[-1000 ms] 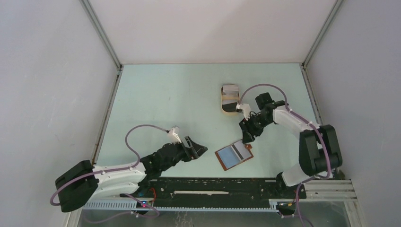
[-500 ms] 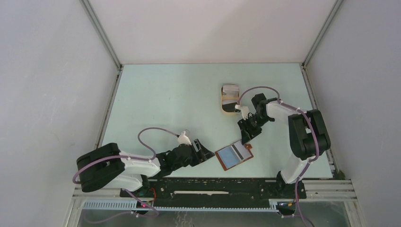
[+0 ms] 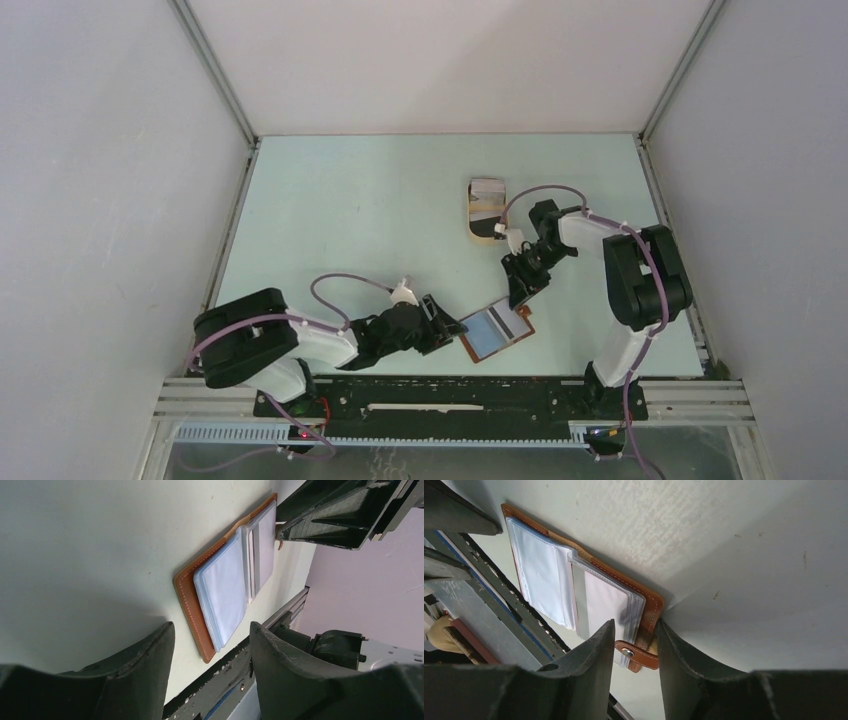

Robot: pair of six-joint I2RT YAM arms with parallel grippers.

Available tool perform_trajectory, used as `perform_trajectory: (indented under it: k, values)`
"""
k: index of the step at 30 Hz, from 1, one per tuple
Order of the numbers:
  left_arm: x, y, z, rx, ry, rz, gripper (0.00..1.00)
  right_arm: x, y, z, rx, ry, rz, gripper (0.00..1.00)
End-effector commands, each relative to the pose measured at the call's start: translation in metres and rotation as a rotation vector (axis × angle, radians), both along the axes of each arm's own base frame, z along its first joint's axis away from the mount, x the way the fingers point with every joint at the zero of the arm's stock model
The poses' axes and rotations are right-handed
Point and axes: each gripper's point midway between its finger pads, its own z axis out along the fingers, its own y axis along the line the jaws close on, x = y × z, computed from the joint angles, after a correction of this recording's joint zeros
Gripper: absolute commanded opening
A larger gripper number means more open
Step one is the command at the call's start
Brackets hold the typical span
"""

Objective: Put the credit cards into the card holder
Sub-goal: Close the card holder at the center of the board.

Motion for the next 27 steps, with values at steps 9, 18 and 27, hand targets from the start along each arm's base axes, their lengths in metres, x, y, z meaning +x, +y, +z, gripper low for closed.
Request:
perform_trajectory:
  k: [9,18,27]
  values:
    - [-0.001,-0.014,-0.006,-0.019,0.036,-0.009,0.62,-0.003,0.011,0.000,0.014,0.042,0.008,0.40]
    - [0.004,-0.036,0.033,-0.201,-0.082,-0.071,0.61,-0.007,0.015,0.000,0.013,0.048,0.024,0.40]
    - [0.006,-0.042,0.055,-0.371,-0.134,-0.078,0.57,-0.008,0.016,-0.001,0.012,0.051,0.028,0.39]
